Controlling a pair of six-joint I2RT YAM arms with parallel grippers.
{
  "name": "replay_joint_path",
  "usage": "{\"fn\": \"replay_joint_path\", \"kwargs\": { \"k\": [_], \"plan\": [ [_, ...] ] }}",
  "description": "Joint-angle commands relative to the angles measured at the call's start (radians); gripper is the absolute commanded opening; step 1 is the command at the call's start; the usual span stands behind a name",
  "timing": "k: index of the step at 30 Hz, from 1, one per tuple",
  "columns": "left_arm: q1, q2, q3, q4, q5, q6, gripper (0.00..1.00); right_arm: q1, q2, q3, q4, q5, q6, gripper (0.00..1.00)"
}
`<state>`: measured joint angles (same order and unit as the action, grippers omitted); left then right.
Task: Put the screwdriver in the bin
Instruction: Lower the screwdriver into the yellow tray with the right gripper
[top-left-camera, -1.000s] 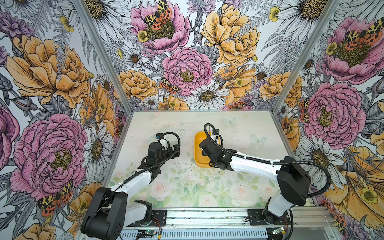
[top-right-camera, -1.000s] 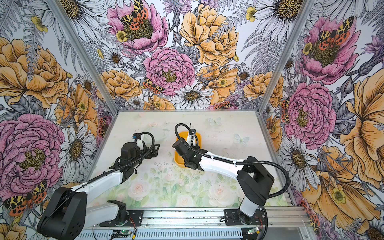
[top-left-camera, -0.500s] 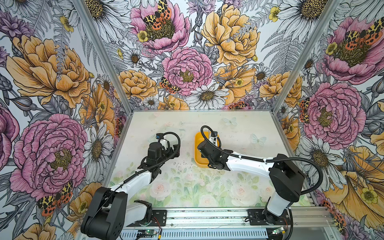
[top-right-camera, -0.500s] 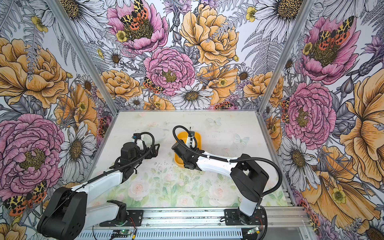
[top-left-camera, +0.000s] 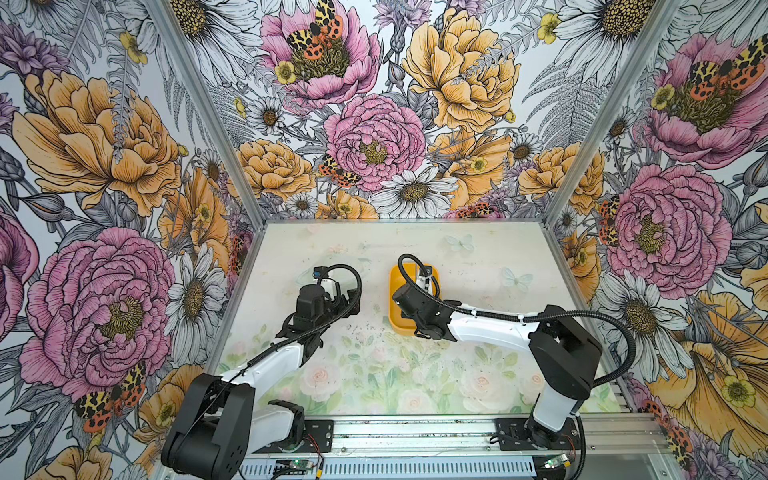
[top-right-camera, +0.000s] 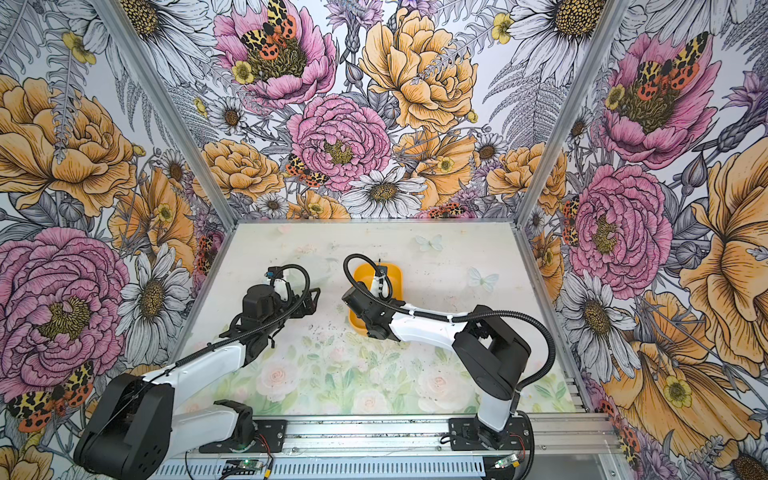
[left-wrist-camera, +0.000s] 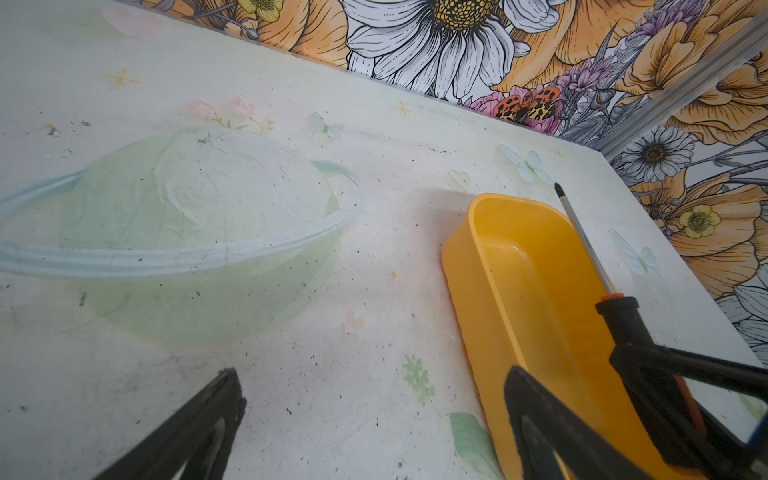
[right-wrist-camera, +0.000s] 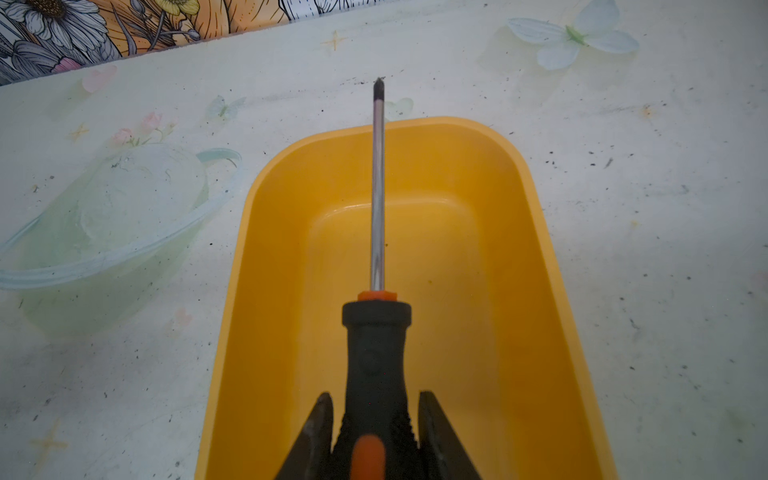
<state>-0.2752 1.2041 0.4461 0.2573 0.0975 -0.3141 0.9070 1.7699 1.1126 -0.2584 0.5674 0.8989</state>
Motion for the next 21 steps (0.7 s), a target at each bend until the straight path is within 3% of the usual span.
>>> {"fn": "replay_joint_path", "kwargs": {
  "k": [1,21],
  "plan": [
    [-0.009,0.004,0.023,0.001,-0.018,0.013,0.99,0.003,0.027,0.03,-0.004,-0.011,0.025,0.0],
    [-0.008,0.002,0.019,0.002,-0.023,0.014,0.99,-0.005,0.077,0.007,-0.013,-0.047,0.063,0.0]
  ]
}}
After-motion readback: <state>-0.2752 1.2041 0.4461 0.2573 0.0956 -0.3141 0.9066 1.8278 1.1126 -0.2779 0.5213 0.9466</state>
